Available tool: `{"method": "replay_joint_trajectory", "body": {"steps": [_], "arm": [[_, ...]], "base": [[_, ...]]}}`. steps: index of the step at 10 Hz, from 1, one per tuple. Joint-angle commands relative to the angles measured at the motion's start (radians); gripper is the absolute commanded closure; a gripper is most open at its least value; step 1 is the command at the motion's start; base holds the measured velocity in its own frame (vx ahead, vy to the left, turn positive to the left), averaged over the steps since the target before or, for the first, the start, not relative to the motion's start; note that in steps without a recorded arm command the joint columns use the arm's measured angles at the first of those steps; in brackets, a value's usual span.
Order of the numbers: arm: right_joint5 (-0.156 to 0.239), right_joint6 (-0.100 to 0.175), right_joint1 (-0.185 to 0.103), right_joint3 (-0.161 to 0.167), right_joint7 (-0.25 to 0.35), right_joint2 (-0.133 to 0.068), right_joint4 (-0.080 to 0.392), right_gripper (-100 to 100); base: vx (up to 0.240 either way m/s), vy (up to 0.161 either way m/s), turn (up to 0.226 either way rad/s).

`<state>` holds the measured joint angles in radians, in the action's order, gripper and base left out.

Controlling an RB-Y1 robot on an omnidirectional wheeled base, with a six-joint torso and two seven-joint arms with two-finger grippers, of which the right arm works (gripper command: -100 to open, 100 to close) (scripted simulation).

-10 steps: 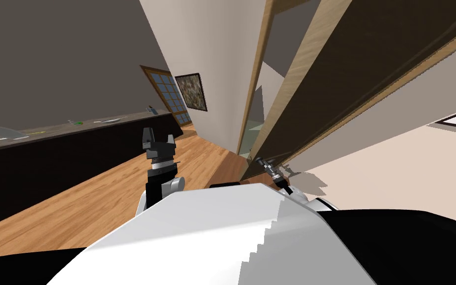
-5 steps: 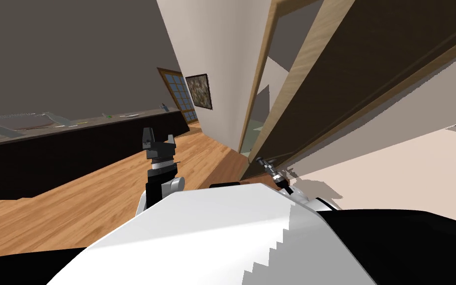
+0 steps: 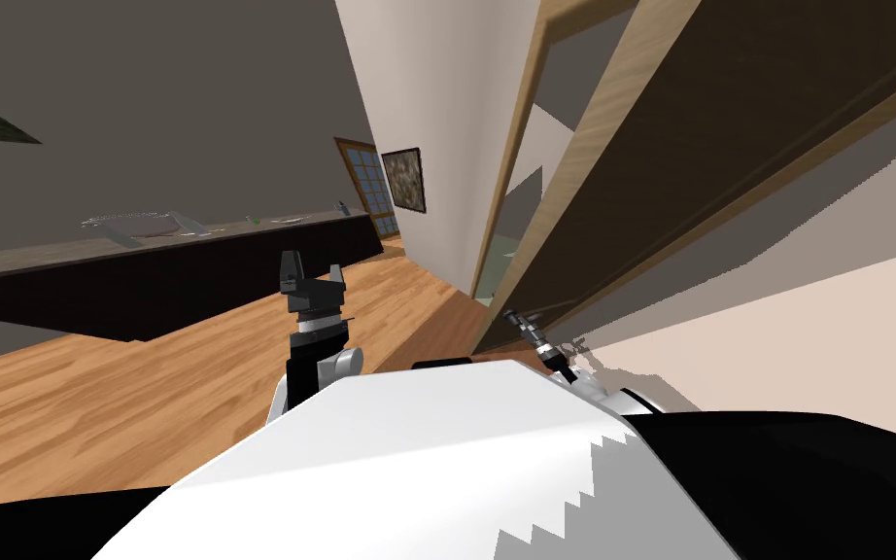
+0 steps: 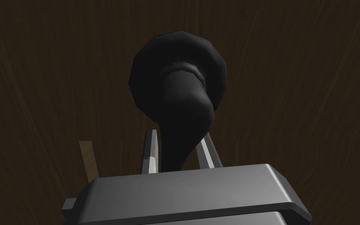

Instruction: Pull the door open

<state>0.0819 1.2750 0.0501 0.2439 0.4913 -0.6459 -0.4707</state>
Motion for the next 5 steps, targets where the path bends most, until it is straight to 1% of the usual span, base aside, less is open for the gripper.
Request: {"method": "replay_joint_trajectory", "body": {"steps": [1,2,3,4,5], "arm": [[0.001,0.018,-0.012,-0.001,0.0,-0.003,0.026,100],[0.001,0.02,-0.013,-0.001,0.0,-0.003,0.029,100],[-0.001,0.018,-0.013,0.002,0.001,0.002,0.029,100],[-0.039,0.004,-0.026,0.008,0.01,0.013,0.007,100],[-0.039,0.004,-0.026,0.008,0.01,0.013,0.007,100]], "base": [[-0.193,-0.076,0.148],[-0.167,-0.074,0.094],[-0.067,-0.036,0.025],[-0.132,-0.032,-0.145],[-0.145,-0.044,-0.071]]}}
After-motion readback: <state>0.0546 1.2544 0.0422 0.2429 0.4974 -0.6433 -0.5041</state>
